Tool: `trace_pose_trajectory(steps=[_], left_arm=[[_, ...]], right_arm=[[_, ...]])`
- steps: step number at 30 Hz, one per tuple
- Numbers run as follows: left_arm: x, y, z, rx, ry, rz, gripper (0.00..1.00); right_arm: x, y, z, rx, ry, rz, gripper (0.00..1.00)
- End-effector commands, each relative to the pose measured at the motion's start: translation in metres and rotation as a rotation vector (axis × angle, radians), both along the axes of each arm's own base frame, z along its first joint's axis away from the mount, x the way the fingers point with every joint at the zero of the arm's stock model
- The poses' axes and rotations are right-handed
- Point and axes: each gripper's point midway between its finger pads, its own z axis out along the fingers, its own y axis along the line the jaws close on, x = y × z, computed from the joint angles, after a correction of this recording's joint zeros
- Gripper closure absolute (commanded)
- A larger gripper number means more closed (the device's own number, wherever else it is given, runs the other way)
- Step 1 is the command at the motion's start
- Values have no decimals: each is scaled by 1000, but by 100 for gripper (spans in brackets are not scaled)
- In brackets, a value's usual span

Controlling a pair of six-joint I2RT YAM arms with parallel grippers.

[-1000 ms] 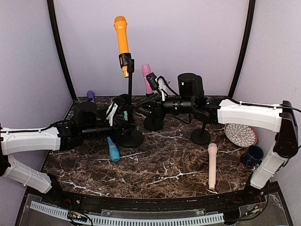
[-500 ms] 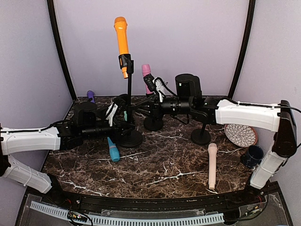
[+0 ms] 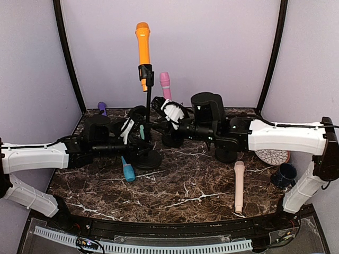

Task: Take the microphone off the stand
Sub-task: Unscrew the knob on the stand of the microphone stand.

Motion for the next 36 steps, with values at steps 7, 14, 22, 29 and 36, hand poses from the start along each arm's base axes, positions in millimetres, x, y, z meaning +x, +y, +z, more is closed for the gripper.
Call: trace_pose_trajectory(steps=[7, 14, 22, 29, 36], left_arm=[[1, -14, 68, -149, -159, -58, 100], [2, -12, 68, -143, -170, -46, 100], [4, -7, 69, -147, -193, -19, 100], [7, -1, 73, -149, -211, 18, 100], [12, 3, 71, -138, -209, 54, 100]], right_arm=[[-8, -19, 4, -92, -313, -162, 78], [-14, -30, 26, 79, -183, -142, 40], [3, -46, 44, 378, 228, 4, 38], [17, -45, 41, 534, 601, 95, 42], [16, -34, 23, 554, 751, 100, 42]])
